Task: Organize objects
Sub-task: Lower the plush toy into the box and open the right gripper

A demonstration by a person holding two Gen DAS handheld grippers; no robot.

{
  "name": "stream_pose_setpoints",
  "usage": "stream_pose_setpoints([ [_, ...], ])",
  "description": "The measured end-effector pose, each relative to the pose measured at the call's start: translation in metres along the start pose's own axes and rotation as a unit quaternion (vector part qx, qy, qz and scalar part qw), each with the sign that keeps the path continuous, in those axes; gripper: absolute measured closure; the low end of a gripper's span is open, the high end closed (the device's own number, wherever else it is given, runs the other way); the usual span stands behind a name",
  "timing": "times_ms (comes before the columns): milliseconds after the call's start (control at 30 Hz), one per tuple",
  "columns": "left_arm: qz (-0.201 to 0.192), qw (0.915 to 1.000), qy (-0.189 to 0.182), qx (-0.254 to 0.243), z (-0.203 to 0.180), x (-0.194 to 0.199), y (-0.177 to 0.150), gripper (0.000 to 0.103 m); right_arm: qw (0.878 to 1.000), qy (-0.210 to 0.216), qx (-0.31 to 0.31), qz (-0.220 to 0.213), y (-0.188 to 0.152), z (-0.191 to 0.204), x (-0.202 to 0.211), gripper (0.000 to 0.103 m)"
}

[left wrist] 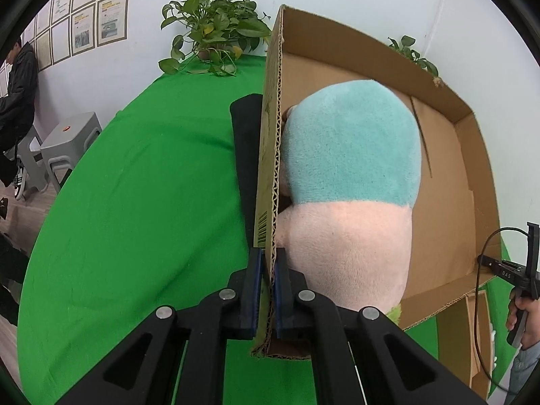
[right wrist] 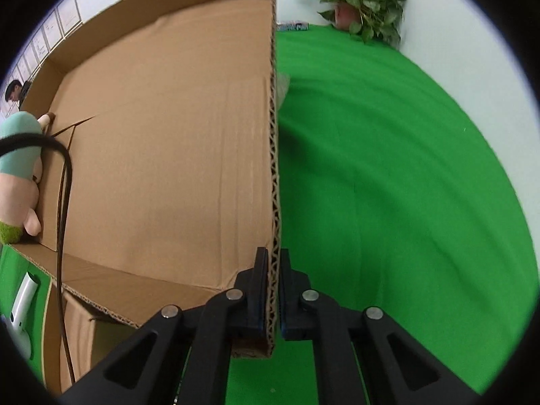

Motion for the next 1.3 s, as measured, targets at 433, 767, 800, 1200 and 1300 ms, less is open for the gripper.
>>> stream_pose_setpoints([
  [433,0.004,0.9994,-0.026,0.021,0.000,0.000,-0.004,0.099,1.000,-0.004,-0.002,0.015,-0.016,0.000,0.009,0.098],
  [767,0.031,0.9994,0.009,-0.015,-0.006,0.002,-0.026,0.075,1.000,-0.008,0.003,0.025,-0.024,0.002,0.014,0.094],
  [800,0.022,0.9993,0.021,-0.020,-0.005,0.009,-0.026,0.072,1.000,-0.007,0.001,0.019,-0.024,0.001,0.017,0.084],
  [1200,-0.206,0.9678,0.131,-0.063,-0.070,0.175,-0.014,0.000,0.987,0.037,0.058,-0.143,-0.050,0.079,0.134,0.017],
  [1300,-0.193,0.9706,0.129,-0.064,-0.090,0.187,-0.026,0.000,0.982,0.079,0.063,-0.159,-0.074,0.111,0.161,0.015],
])
Point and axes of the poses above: each gripper's, at about its wrist camera, not at the fingertips, and x roughly against the way its jaws point, z to its left, y to its top, the point moved 6 cm from there along -x, roughly the way its jaws point, and after that the axes turned 14 degrees about -x, right-handed, at the moved point
